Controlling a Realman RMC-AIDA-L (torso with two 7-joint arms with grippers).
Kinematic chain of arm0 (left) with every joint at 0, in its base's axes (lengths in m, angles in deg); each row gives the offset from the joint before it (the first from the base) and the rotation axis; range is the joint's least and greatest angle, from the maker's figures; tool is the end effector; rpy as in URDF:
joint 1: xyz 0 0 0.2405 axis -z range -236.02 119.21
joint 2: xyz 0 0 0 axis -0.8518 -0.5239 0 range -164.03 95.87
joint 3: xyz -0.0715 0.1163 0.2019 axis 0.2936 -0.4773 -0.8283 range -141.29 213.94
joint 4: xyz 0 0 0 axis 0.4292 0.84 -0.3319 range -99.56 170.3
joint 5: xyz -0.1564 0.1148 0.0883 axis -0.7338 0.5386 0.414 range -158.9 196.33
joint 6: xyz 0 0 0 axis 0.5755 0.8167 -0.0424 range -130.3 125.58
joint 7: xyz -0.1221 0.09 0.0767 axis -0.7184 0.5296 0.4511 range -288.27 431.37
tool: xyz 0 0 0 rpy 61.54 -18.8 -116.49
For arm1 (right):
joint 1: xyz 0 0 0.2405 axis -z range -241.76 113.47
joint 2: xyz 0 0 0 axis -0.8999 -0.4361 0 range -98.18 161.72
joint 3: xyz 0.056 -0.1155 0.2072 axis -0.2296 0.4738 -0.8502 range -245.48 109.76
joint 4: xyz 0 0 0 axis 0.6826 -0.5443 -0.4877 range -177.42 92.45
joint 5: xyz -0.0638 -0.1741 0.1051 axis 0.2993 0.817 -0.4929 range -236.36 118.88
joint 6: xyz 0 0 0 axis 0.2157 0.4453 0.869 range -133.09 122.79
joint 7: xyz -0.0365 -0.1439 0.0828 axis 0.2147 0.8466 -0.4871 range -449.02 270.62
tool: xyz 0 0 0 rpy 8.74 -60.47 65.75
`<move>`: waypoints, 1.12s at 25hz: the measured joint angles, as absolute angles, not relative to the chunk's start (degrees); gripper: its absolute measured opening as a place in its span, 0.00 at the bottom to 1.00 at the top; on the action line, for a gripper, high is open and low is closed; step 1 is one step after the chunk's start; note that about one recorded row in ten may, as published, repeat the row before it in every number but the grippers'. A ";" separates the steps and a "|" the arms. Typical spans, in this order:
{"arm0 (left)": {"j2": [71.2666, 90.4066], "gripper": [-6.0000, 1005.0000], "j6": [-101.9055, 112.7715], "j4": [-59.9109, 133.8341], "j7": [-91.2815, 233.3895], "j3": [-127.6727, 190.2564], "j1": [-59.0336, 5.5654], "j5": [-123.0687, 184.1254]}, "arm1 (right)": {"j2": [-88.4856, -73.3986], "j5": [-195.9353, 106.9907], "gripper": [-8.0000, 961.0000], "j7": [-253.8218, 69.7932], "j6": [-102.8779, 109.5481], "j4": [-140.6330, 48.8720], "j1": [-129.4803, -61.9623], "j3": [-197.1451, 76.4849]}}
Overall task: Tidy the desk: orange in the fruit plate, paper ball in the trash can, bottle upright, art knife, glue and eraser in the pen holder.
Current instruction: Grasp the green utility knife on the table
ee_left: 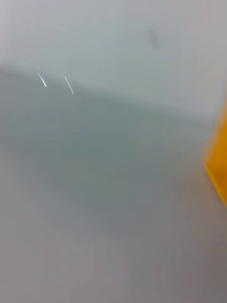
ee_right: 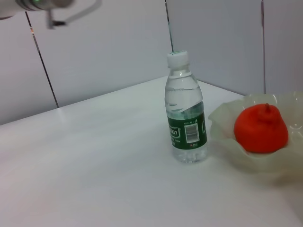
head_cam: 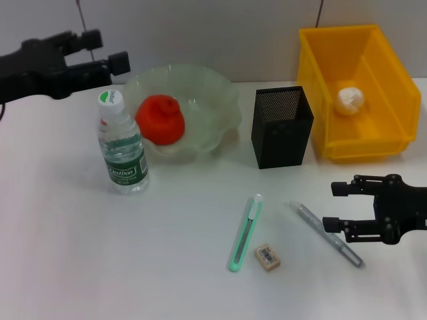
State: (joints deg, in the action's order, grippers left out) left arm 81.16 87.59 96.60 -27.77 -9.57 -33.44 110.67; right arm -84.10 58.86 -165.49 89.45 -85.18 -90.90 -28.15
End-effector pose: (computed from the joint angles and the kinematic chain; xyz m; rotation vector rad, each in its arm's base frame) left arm -0.1848 0.3624 0.0963 -2.4922 -0.5279 -0.9715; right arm 0.2680 0.3200 0.0143 -2.7815 0.5009 0.5632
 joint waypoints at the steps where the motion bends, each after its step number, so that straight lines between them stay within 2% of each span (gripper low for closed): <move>1: 81.16 0.85 87.59 96.60 -27.77 -9.57 -33.44 110.67 | -84.11 58.86 0.78 -165.49 89.46 -85.16 -90.95 -28.23; 3: 80.00 0.85 100.02 93.78 -26.94 -8.56 -34.17 104.13 | -84.12 58.84 0.78 -165.77 89.55 -85.11 -91.22 -28.28; 8: 80.24 0.85 108.07 86.81 -20.97 -9.33 -34.84 105.55 | -84.15 58.82 0.78 -166.93 89.71 -85.11 -91.83 -28.31; 11: 80.51 0.85 108.38 84.07 -18.02 -9.70 -35.02 107.21 | -84.09 58.79 0.78 -168.78 90.01 -85.45 -92.62 -28.30; 13: 80.91 0.85 106.72 71.33 -2.49 -9.72 -35.14 113.62 | -83.94 58.77 0.78 -169.90 90.02 -85.51 -93.18 -28.15; 16: 81.04 0.85 103.10 66.35 4.56 -9.79 -35.29 117.46 | -83.82 58.77 0.78 -171.38 90.03 -85.70 -93.75 -27.94; 20: 82.33 0.85 97.37 64.68 10.91 -9.58 -36.52 122.15 | -84.15 60.00 0.78 -184.25 90.12 -91.00 -96.46 -25.89; 24: 82.60 0.85 96.35 64.57 12.37 -9.53 -37.16 122.46 | -84.34 62.16 0.78 -196.36 90.47 -98.64 -98.81 -18.90; 28: 82.52 0.85 96.31 64.55 12.69 -9.48 -37.28 122.46 | -84.27 69.62 0.78 -209.63 90.66 -105.45 -104.45 -10.87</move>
